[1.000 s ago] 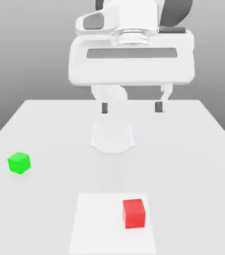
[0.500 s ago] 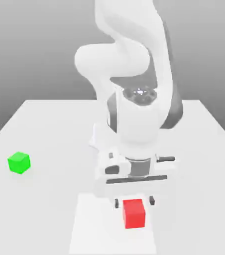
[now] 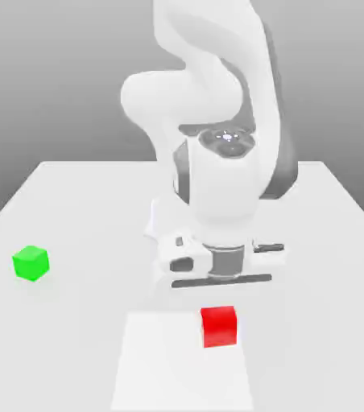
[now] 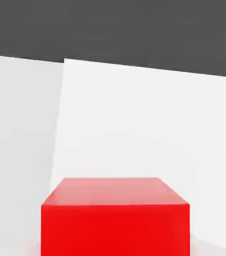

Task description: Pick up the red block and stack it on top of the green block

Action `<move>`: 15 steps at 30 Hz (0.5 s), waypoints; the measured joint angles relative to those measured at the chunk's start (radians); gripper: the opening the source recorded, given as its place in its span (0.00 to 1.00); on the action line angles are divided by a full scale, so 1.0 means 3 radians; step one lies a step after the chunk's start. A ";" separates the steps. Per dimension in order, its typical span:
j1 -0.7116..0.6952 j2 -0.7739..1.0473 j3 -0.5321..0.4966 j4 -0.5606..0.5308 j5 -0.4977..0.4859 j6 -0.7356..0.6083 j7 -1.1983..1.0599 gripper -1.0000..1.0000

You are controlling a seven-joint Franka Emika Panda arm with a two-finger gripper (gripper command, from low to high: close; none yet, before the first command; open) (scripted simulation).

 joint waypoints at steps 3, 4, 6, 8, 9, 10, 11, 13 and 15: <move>-0.0537 -0.0164 -0.0211 -0.0078 -0.0118 -0.0073 0.0275 0.00; -0.0707 -0.0215 -0.0278 -0.0105 -0.0155 -0.0093 0.0369 0.00; -0.0984 -0.0314 -0.0421 -0.0159 -0.0220 -0.0131 0.0550 0.00; -0.1245 -0.0411 -0.0563 -0.0213 -0.0277 -0.0169 0.0726 0.00; -0.1359 -0.0459 -0.0643 -0.0240 -0.0303 -0.0187 0.0812 0.00; -0.1473 -0.0506 -0.0733 -0.0268 -0.0329 -0.0202 0.0898 0.00; -0.1600 -0.0552 -0.0824 -0.0295 -0.0355 -0.0221 0.0985 0.00; -0.1860 -0.0642 -0.1018 -0.0350 -0.0403 -0.0256 0.1155 0.00; -0.2134 -0.0726 -0.1198 -0.0406 -0.0444 -0.0287 0.1320 0.00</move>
